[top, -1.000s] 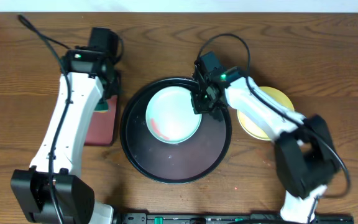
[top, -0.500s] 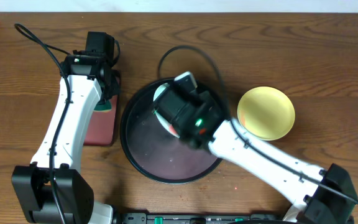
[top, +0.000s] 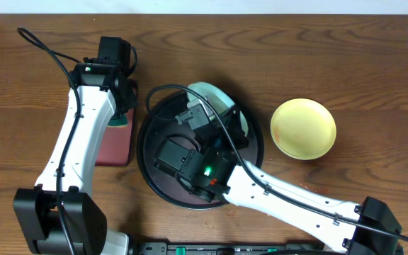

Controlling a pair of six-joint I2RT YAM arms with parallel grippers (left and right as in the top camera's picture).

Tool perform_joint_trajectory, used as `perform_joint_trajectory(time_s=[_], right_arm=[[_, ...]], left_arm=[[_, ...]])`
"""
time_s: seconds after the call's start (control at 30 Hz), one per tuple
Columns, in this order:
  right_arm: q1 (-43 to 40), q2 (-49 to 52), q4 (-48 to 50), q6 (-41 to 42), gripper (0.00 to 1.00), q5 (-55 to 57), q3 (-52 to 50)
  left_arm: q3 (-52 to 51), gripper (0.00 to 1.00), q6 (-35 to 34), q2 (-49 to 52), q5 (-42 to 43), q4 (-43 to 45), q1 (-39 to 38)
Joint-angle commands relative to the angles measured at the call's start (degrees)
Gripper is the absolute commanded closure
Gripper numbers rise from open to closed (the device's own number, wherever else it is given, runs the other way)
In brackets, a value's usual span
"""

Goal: Clean dirty plates on tray and stack at the side
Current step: 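Lift the green plate with the right gripper and stack it on the yellow plate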

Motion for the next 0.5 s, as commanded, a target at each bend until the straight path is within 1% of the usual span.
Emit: perform_joint_trajectory(time_s=[0.0,0.13,0.27,0.37,0.47], right_arm=[[0.48,-2.19,-1.33,7.34,0.99,6.05,0.44],[-0.76,-2.62,-4.04,12.22,0.99,0.9,0.44],[-4.59,-4.76,-4.46,12.59,0.99,-8.17,0.46],[-9.57,-8.33,-3.61,12.92,0.99,-16.24,0.46],[-17.11,-12.5,-2.56,11.93,0.99,-26.1,0.46]], left_arm=[[-0.39,0.93,-0.5,-0.09,-0.22,-0.07,0.44],[-0.39,0.93,-0.5,-0.09,-0.2,-0.09,1.51],[-0.39,0.92,-0.5,-0.09,-0.17,-0.09,2.84],[-0.39,0.93,-0.5,-0.09,-0.17,-0.09,2.97],[-0.39,0.92,-0.5,-0.09,-0.17,-0.09,2.97]])
